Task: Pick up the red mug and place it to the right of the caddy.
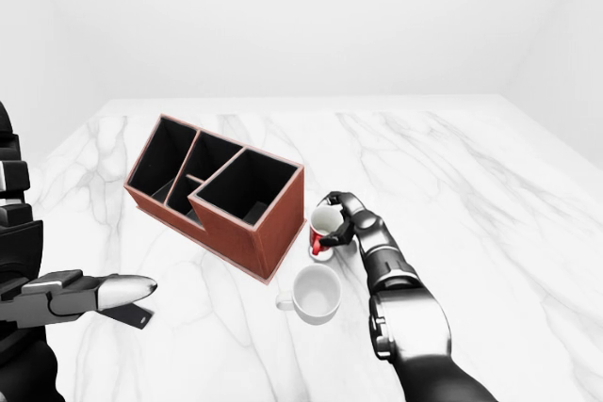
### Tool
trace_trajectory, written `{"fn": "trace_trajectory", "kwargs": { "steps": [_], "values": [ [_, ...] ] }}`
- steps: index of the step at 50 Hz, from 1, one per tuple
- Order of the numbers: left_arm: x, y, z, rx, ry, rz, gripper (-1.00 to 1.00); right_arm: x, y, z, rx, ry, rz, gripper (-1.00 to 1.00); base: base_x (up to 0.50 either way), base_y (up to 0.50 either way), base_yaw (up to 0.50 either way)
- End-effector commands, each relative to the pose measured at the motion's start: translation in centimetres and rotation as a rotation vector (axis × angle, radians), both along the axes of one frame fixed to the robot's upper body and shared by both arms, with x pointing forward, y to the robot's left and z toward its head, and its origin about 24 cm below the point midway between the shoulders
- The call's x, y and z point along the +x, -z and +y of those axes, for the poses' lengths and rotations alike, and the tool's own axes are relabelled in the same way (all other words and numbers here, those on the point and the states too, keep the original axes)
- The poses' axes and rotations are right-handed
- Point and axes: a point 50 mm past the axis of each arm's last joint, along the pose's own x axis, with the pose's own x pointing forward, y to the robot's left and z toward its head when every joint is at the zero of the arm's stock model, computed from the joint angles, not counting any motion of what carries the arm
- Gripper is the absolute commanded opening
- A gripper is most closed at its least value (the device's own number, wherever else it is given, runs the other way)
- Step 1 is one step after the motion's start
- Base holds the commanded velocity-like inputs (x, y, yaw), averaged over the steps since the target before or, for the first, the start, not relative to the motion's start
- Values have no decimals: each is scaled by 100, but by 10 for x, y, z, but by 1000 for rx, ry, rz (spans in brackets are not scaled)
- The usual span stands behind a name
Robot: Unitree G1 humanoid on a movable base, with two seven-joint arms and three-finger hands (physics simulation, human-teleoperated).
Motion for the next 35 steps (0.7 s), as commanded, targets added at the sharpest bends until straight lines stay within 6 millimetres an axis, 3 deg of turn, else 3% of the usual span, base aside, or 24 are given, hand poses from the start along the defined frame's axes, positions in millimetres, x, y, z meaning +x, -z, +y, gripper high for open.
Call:
{"fn": "trace_trajectory", "kwargs": {
  "steps": [1, 21, 22, 24, 25, 26, 35],
  "values": [
    [5, -3, -2, -14, 7, -22, 100, -4, 9, 3, 48, 62, 24, -100, 0, 0, 0],
    [3, -4, -1, -14, 8, -33, 100, -6, 12, 3, 42, 80, 29, -100, 0, 0, 0],
    [3, -5, -1, -14, 7, -36, 100, -5, 11, 2, 38, 82, 26, -47, 0, 0, 0],
    [3, -5, -1, -14, 7, -35, 100, -5, 10, 2, 37, 82, 26, 30, 0, 0, 0],
    [3, -5, -1, -14, 7, -36, 100, -4, 10, 2, 37, 81, 24, 49, 0, 0, 0],
    [3, -5, -1, -14, 7, -34, 100, -4, 9, 2, 35, 85, 21, 100, 0, 0, 0],
    [4, -4, -1, -15, 9, -28, 100, -7, 13, -2, 36, 93, 31, 100, 0, 0, 0]
  ]
}}
